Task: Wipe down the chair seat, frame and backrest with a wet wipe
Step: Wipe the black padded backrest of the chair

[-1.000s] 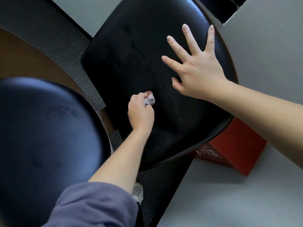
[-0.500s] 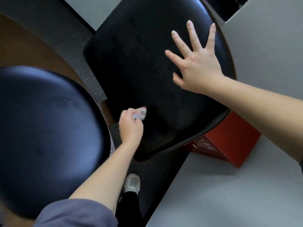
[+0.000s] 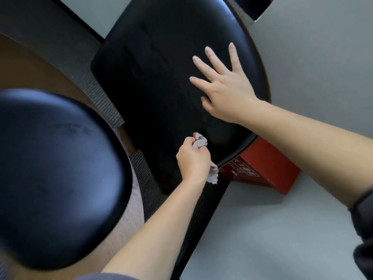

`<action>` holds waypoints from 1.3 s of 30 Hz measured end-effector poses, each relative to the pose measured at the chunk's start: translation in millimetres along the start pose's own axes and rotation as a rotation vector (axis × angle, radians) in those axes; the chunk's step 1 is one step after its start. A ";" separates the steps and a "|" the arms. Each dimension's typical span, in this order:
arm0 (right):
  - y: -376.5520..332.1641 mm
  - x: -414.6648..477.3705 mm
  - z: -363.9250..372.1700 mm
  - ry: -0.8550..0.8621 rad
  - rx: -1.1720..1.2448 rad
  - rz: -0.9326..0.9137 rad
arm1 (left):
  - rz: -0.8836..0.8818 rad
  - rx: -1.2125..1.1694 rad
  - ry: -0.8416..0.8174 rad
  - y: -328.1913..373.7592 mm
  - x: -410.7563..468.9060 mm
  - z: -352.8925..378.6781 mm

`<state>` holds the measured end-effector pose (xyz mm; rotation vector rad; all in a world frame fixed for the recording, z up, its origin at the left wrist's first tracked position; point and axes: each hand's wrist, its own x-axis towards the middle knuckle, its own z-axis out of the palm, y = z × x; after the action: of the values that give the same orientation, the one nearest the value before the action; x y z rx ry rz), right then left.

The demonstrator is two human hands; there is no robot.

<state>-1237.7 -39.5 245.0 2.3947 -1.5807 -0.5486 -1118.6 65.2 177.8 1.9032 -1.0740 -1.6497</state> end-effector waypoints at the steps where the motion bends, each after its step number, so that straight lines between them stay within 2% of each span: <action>1: -1.3 -11.4 -0.5 0.028 0.075 0.009 | -0.016 -0.067 -0.027 12.0 -7.6 3.9; 5: 9.7 -60.5 -12.0 0.154 0.563 0.131 | -0.107 -0.264 -0.172 34.6 -16.3 -5.7; 7: 14.4 -83.8 -24.3 0.192 0.797 0.268 | -0.145 -0.457 -0.315 33.5 -21.3 -25.6; 9: 13.8 -100.1 -36.7 0.199 0.997 0.428 | -0.110 -0.615 -0.432 35.8 -32.3 -45.7; 11: 8.4 -110.9 -50.0 0.090 1.264 0.565 | -0.051 -0.677 -0.484 41.3 -44.8 -57.2; 14: -5.8 -121.0 -59.7 -0.137 1.732 0.643 | 0.056 -0.643 -0.442 50.4 -55.9 -63.5; 18: -23.3 -133.1 -64.0 -0.205 2.059 0.671 | 0.076 -0.607 -0.385 59.0 -59.1 -66.3; 20: -28.6 -133.3 -63.3 -0.160 1.989 0.749 | 0.080 -0.508 -0.351 58.5 -55.6 -64.1; 21: -28.5 -131.8 -61.9 -0.064 1.888 0.788 | 0.097 -0.414 -0.308 55.5 -51.2 -61.9; 24: -8.5 -125.9 -63.2 0.456 1.394 0.821 | 0.175 -0.094 -0.207 41.3 -29.1 -56.0; 26: 12.9 -122.8 -58.4 0.676 0.939 0.706 | 0.246 0.182 -0.202 29.3 -9.8 -55.0; 28: 18.9 -118.2 -40.3 0.616 0.628 0.581 | 0.291 0.374 -0.257 18.6 4.9 -53.2; 31: -7.8 -119.1 0.0 0.437 0.596 0.497 | 0.331 0.480 -0.399 -3.1 14.7 -51.2; 36: -31.5 -122.1 15.5 0.502 0.531 0.561 | 0.471 0.487 -0.433 -43.7 35.4 -64.2; 39: -75.4 -127.0 27.5 0.487 0.443 0.512 | 0.481 0.510 -0.448 -64.2 47.9 -74.7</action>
<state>-1231.0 107.5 215.0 2.0081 -2.0963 0.4886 -1028.2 55.3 116.7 1.3687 -2.1082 -1.6442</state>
